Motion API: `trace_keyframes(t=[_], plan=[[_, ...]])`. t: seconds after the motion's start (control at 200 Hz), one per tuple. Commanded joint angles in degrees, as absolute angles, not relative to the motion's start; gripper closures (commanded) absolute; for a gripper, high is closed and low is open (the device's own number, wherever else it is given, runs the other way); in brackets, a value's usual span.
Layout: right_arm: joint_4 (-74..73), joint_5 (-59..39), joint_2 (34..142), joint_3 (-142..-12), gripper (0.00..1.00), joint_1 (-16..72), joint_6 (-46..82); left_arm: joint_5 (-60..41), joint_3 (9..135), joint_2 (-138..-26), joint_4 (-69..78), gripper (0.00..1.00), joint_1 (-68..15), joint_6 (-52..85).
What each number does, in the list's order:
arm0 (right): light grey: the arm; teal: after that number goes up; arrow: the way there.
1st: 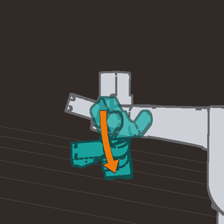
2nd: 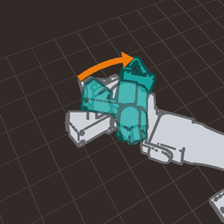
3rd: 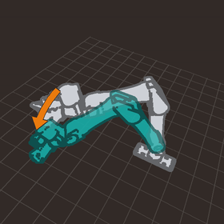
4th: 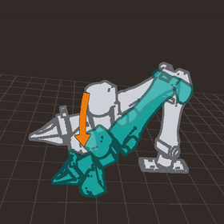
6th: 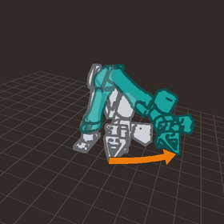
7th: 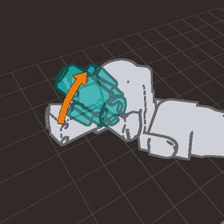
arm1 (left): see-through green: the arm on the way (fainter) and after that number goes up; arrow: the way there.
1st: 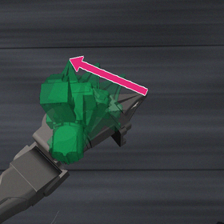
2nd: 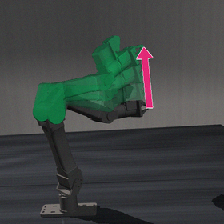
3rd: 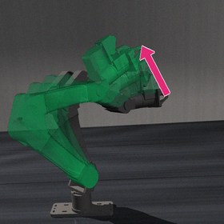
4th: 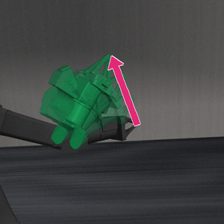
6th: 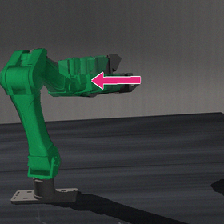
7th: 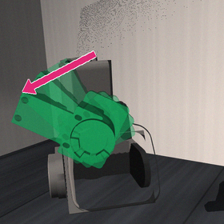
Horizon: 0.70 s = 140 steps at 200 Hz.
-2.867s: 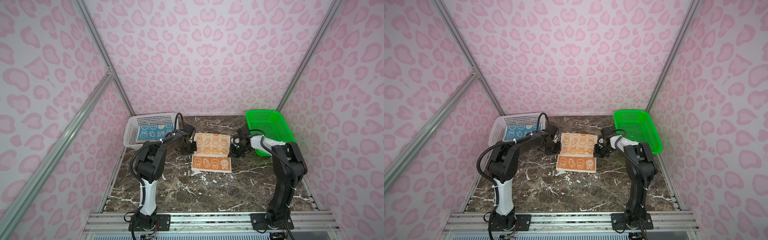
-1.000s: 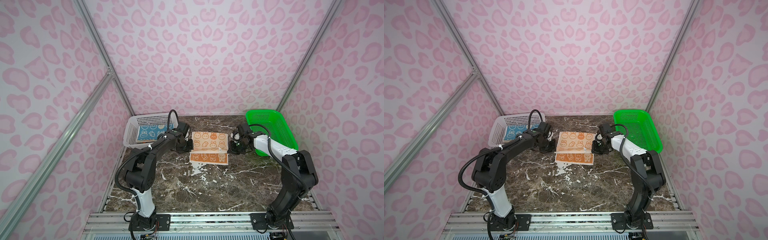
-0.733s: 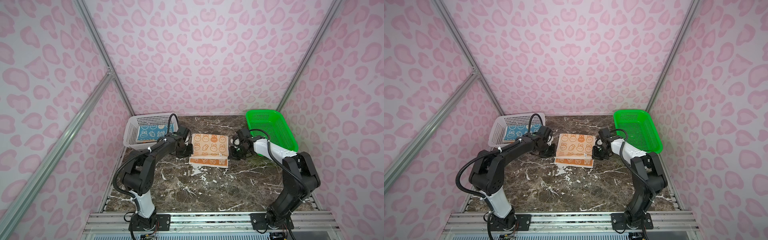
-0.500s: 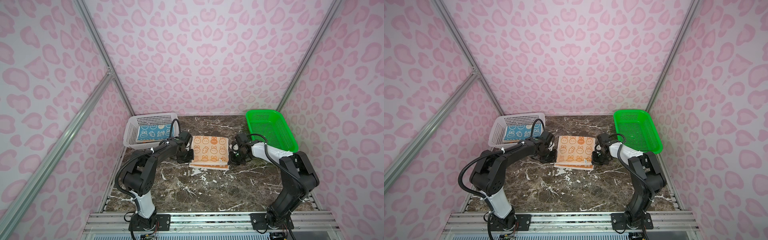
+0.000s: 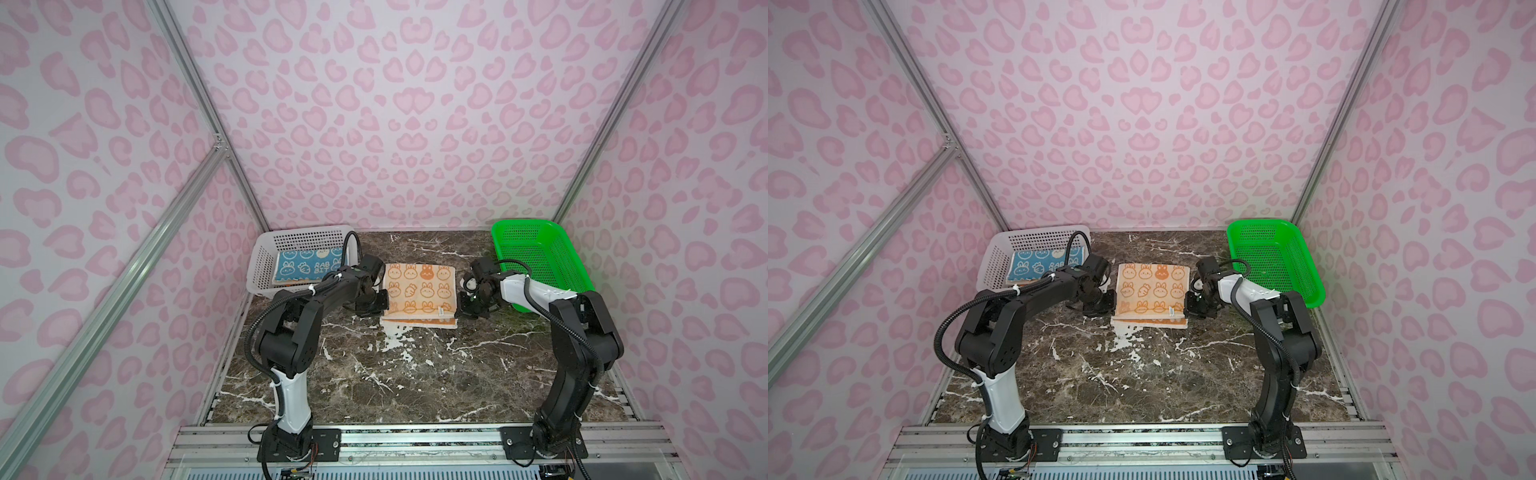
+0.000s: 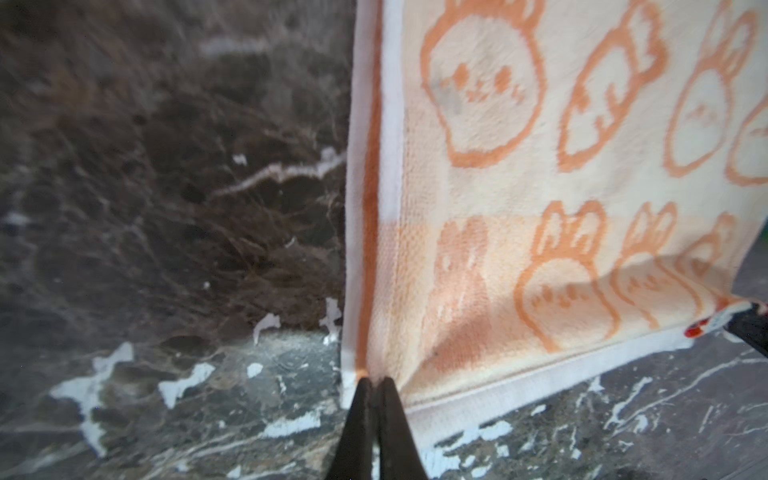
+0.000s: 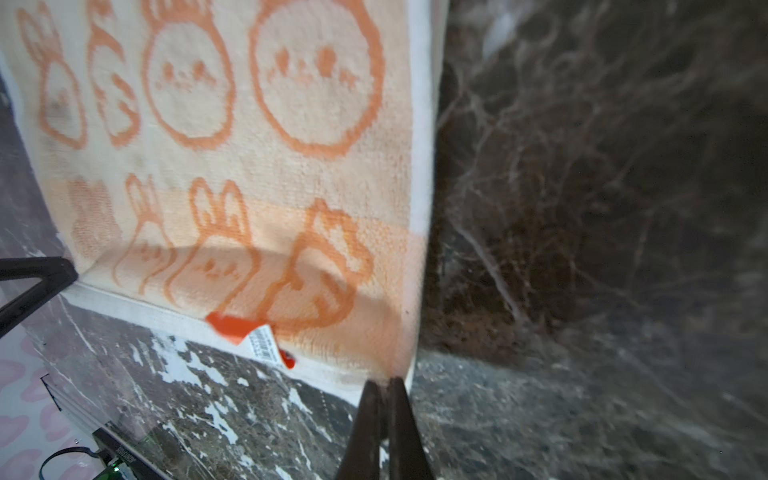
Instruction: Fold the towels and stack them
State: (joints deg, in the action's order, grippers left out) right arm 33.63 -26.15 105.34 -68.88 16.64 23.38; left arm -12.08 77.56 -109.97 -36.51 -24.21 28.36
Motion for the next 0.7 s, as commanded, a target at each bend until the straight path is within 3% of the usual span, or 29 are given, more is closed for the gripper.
trace_keyframes(t=[0.0,0.29,0.695], plan=[[38.5,-24.3,103.7,-71.0,1.0,16.1,21.7,-10.4,81.1,-108.1,-40.5,0.98,-23.5,26.8],[39.2,-24.6,98.9,-67.9,1.0,16.7,22.3,-12.0,76.5,-102.3,-39.0,0.98,-24.1,28.2],[31.6,-25.1,102.5,-59.9,1.0,19.8,25.2,-11.5,70.8,-107.3,-35.9,0.97,-25.3,28.3]])
